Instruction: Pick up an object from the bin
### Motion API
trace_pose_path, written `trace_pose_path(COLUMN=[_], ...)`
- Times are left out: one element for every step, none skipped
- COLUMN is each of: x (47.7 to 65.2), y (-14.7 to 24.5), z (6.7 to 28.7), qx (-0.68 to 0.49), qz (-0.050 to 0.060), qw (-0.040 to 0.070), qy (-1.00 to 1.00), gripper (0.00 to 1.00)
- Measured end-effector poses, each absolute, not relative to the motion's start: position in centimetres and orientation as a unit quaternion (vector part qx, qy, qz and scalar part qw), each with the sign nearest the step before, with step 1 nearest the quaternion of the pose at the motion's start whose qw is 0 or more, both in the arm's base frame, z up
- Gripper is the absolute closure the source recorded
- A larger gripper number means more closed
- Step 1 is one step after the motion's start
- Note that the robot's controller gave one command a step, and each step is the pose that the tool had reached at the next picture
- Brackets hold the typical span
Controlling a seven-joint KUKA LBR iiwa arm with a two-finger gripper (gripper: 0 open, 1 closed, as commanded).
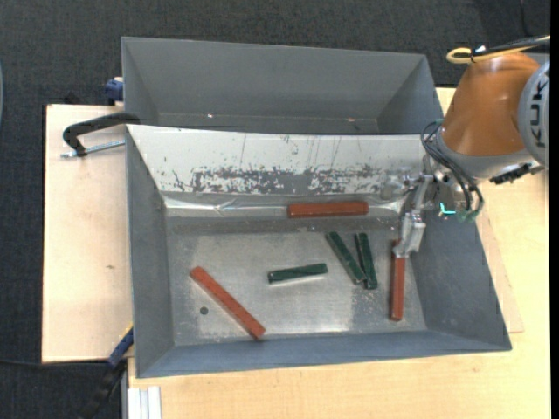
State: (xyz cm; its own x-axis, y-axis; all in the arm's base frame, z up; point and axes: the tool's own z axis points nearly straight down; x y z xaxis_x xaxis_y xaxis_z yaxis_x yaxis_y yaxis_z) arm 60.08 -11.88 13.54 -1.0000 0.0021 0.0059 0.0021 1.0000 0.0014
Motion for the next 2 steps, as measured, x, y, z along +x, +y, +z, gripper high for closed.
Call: trace_pose_path(x=[60.3,60.0], y=[-11.9,-10.8], z=[14.0,12.3], qx=[0.000,0.022], qz=[0.000,0.000], qw=[-0.001,-0.002], qy=[-1.000,-1.000], gripper=[0.00,0.00])
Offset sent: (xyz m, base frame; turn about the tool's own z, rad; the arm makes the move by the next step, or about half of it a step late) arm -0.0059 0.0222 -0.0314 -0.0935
